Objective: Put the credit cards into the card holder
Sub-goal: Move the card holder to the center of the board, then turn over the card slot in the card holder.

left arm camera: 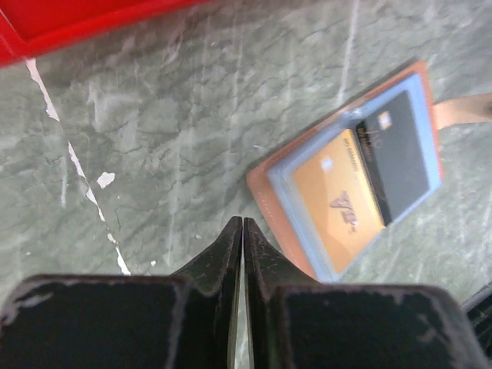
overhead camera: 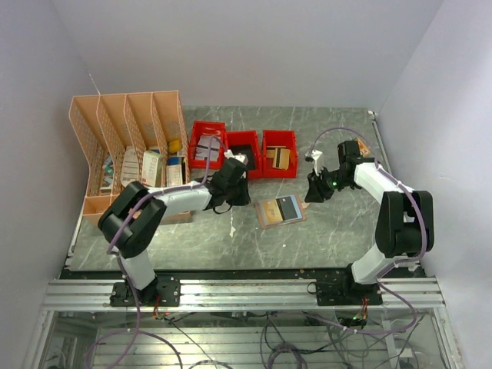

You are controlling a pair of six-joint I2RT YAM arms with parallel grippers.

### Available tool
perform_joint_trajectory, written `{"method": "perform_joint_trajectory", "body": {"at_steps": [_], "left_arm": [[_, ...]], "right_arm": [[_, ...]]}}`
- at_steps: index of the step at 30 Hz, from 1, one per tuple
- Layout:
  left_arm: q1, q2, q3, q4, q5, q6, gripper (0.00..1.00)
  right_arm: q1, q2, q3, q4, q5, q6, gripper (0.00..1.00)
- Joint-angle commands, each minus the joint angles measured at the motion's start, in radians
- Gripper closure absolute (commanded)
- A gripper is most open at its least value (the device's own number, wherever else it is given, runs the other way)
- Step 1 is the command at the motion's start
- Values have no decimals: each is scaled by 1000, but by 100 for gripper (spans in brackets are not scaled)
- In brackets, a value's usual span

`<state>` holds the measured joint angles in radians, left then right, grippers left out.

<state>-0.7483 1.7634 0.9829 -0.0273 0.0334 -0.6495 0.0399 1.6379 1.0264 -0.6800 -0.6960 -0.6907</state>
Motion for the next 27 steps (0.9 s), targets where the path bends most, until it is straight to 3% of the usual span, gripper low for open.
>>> {"method": "perform_joint_trajectory", "body": {"at_steps": [1, 3, 7, 12, 20, 27], "left_arm": [[-2, -108, -2, -4, -45, 53, 83], [-3, -144, -25, 51, -19, 26, 77], [-3, -173, -94, 248, 90, -79, 73], [-40, -78, -108, 430, 164, -226, 87], [-113, 91, 107, 161, 69, -146, 93], [-131, 177, 197, 74, 61, -131, 93]], "right_arm": [[-4, 15, 11, 1, -208, 81, 73], [-4, 44, 3, 5, -319, 112, 71], [-3, 99, 2, -3, -350, 146, 66], [-3, 132, -10, 42, -329, 211, 65], [-1, 113, -48, 175, -157, 335, 77], [14, 137, -48, 183, -69, 359, 80]]}}
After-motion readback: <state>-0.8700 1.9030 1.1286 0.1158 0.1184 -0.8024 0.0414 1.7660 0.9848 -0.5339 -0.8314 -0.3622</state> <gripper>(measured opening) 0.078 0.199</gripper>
